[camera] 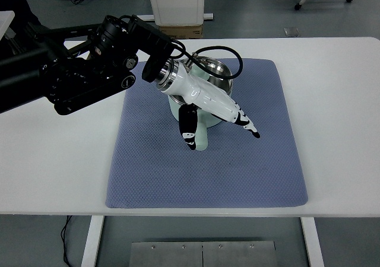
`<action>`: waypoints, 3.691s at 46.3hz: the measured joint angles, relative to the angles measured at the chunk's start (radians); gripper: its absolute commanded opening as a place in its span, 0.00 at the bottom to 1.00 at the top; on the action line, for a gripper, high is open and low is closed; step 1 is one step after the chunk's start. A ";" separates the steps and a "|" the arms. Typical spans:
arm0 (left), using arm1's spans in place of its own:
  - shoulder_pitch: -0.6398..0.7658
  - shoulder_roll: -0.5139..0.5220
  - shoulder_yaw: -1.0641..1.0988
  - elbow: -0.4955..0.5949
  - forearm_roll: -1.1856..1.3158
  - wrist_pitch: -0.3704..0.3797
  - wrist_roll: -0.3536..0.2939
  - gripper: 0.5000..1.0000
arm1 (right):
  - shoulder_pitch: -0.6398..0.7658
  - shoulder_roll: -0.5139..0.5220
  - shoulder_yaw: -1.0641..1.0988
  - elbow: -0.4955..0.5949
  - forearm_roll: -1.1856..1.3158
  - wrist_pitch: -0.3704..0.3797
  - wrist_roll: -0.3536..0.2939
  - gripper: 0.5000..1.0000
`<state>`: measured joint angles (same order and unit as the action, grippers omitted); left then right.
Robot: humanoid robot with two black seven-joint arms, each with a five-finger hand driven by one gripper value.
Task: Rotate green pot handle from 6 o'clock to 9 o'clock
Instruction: 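Push the pot with the left hand, turning its handle toward the left arm, then continue rotating the pot with the left hand until the handle points sideways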
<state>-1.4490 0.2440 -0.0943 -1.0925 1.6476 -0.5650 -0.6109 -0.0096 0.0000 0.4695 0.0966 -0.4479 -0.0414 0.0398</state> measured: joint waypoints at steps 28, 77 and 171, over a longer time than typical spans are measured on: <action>0.035 -0.017 0.079 0.009 0.014 0.005 0.000 1.00 | 0.000 0.000 0.000 0.000 0.000 0.000 0.000 1.00; 0.055 -0.018 0.091 0.025 0.167 0.031 0.000 1.00 | 0.000 0.000 0.000 0.000 0.000 0.000 0.000 1.00; -0.060 0.056 0.305 0.020 0.210 0.026 0.000 1.00 | 0.000 0.000 0.001 0.000 0.000 0.000 0.000 1.00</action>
<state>-1.5095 0.3003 0.2108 -1.0723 1.8576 -0.5388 -0.6108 -0.0093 0.0000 0.4701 0.0966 -0.4479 -0.0414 0.0399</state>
